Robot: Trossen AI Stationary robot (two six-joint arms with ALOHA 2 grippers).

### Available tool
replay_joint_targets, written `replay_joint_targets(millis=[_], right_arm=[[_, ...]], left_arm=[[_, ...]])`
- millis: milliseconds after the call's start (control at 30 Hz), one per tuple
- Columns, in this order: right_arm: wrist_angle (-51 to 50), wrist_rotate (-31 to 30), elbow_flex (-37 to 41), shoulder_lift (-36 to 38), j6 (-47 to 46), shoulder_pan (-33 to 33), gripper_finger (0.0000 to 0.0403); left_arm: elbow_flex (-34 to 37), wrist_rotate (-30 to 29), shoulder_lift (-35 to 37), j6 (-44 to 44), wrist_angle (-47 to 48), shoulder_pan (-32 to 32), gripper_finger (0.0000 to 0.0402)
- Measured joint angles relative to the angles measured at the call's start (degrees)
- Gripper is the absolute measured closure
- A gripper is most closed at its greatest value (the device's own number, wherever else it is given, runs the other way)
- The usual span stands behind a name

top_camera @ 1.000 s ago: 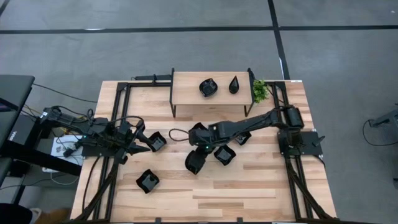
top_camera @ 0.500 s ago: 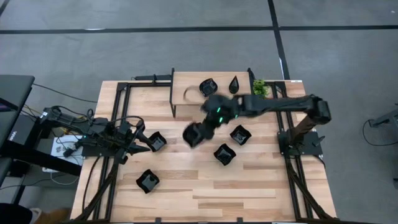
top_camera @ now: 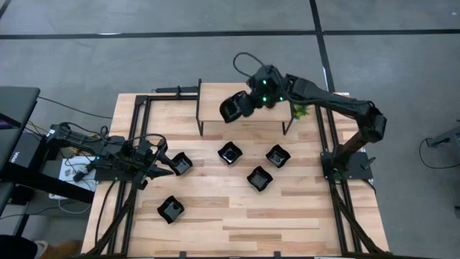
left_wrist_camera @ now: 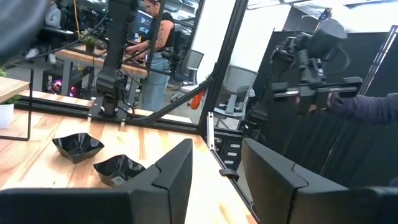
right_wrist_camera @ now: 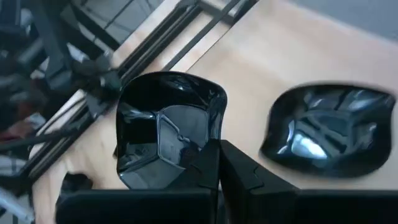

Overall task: Pick & Place Mini shaped plates
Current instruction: Stack the leaf-shaped plate on top of the other leaf-shaped plates on the shelf

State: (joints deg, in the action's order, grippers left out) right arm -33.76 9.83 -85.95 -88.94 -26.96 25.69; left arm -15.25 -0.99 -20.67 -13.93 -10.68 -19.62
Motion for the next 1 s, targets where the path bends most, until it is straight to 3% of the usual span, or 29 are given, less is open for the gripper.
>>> replay_joint_targets(millis=[300, 467, 600, 1000], right_arm=[[-1.5, 7.8, -7.5, -7.0, 2.2, 8.8, 0.0403], [-16.7, 9.4, -15.7, -11.7, 8.7, 12.4, 0.0403], [-21.4, 9.5, -20.6, -14.1, 11.0, 14.3, 0.0403], [-24.2, 11.1, -21.3, -19.9, 13.4, 13.8, 0.0403]], left_arm=[[0.0, 0.0, 0.0, 0.0, -0.2, 0.0, 0.0261], [0.0, 0.0, 0.0, 0.0, -0.2, 0.0, 0.0261], [0.0, 0.0, 0.0, 0.0, -0.2, 0.0, 0.0261], [0.0, 0.0, 0.0, 0.0, -0.2, 0.0, 0.0261]])
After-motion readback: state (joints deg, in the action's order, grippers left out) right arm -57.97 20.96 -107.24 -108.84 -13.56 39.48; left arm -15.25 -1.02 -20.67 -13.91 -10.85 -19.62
